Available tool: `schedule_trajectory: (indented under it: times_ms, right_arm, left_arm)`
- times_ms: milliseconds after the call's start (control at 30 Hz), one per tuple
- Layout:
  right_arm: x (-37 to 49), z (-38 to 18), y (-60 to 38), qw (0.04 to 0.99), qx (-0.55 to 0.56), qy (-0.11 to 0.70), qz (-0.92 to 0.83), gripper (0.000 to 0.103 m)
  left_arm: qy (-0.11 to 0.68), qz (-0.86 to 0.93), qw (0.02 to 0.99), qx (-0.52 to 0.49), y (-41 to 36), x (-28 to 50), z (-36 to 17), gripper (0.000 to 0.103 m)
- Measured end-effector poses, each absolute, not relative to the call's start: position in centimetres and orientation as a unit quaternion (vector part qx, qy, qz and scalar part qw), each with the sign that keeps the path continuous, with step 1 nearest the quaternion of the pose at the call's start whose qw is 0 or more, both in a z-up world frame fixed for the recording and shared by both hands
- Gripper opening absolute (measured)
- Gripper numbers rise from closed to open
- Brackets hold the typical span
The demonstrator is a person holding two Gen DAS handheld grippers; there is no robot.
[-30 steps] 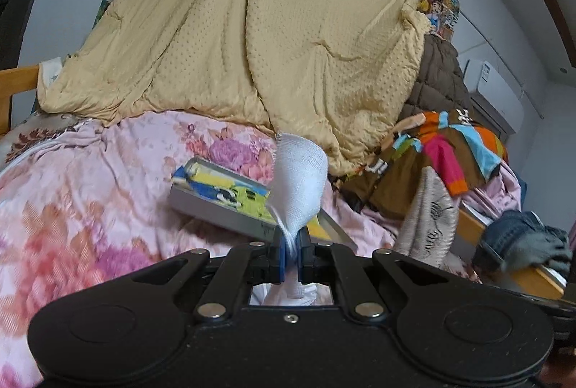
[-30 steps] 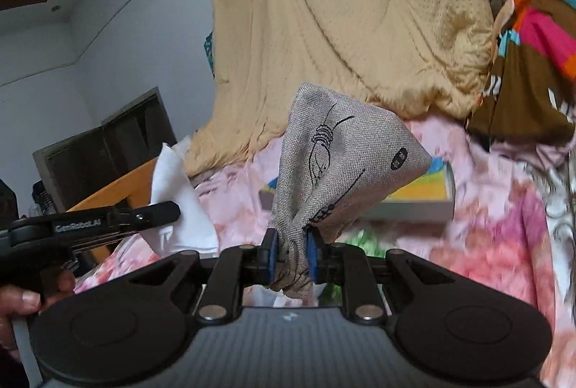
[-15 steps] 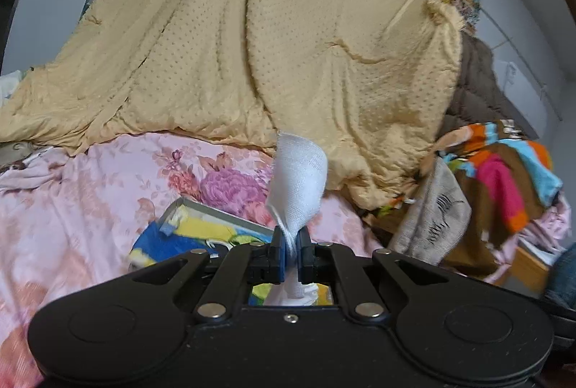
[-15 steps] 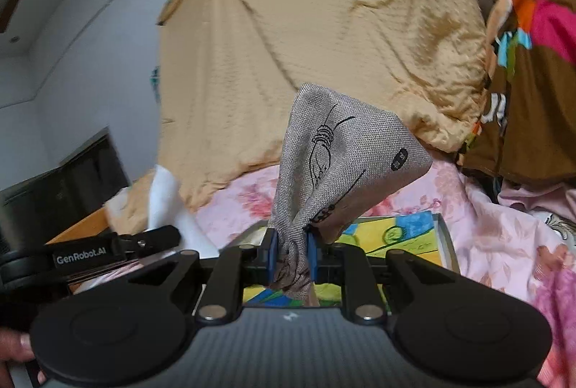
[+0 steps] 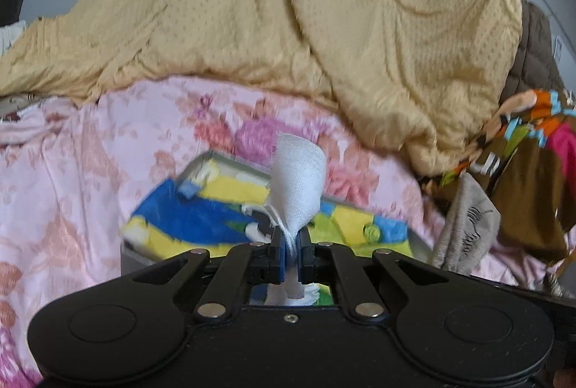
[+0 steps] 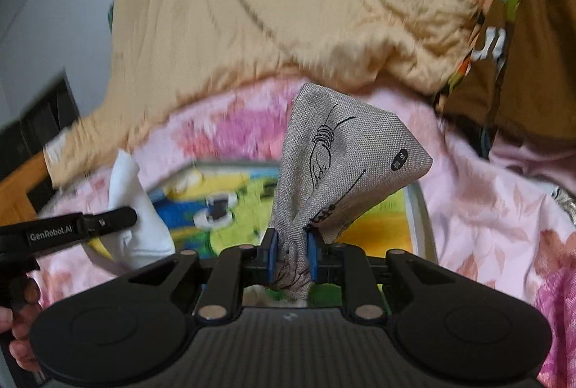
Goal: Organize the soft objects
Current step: 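Carry the beige pouch and white cloth over the frog-printed tray with both tools, then open both tools to drop the pouch and cloth into the tray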
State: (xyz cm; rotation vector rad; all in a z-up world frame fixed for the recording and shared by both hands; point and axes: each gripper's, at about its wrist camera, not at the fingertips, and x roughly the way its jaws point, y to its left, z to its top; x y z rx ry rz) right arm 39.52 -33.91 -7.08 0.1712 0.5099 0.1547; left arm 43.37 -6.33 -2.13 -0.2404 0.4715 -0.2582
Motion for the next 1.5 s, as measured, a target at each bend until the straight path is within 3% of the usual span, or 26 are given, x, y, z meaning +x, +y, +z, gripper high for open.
schedule_trajectory:
  times_ms: [433, 600, 700, 767, 867, 1067, 1367, 1500]
  right_arm:
    - [40.0, -9.9, -31.6, 0.952, -0.007, 0.297, 0.066, 0.022]
    - [40.2, -9.7, -31.6, 0.949, -0.008, 0.307, 0.068, 0.033]
    - [40.1, -9.2, -31.2, 0.946, -0.021, 0.315, 0.07, 0.044]
    - [39.8, -8.7, -31.0, 0.946, -0.026, 0.315, 0.072, 0.06]
    - [39.2, -7.7, -31.1, 0.945, -0.024, 0.318, 0.072, 0.068]
    - [36.2, -4.5, -32.1, 0.958, 0.014, 0.277, 0.071, 0.087]
    - [29.7, 1.1, -32.2, 0.982, 0.029, 0.177, 0.054, 0.102]
    - [27.5, 2.4, -32.2, 0.987, 0.028, 0.148, 0.052, 0.103]
  left_arm:
    - [0.299, -0.103, 0.944, -0.096, -6.2, 43.7, -7.2, 0.006]
    - [0.305, -0.1, 0.942, -0.099, -5.8, 43.8, -7.5, 0.01]
    - [0.31, -0.099, 0.941, -0.092, -5.8, 43.7, -7.2, 0.019]
    - [0.318, -0.096, 0.939, -0.09, -5.9, 43.5, -6.6, 0.037]
    - [0.316, -0.083, 0.94, -0.095, -5.9, 42.7, -5.3, 0.053]
    - [0.271, -0.076, 0.954, -0.1, -5.8, 39.4, -2.1, 0.073]
    - [0.195, -0.078, 0.974, -0.087, -6.0, 32.3, 3.3, 0.089]
    - [0.166, -0.076, 0.981, -0.071, -6.4, 29.4, 5.1, 0.095]
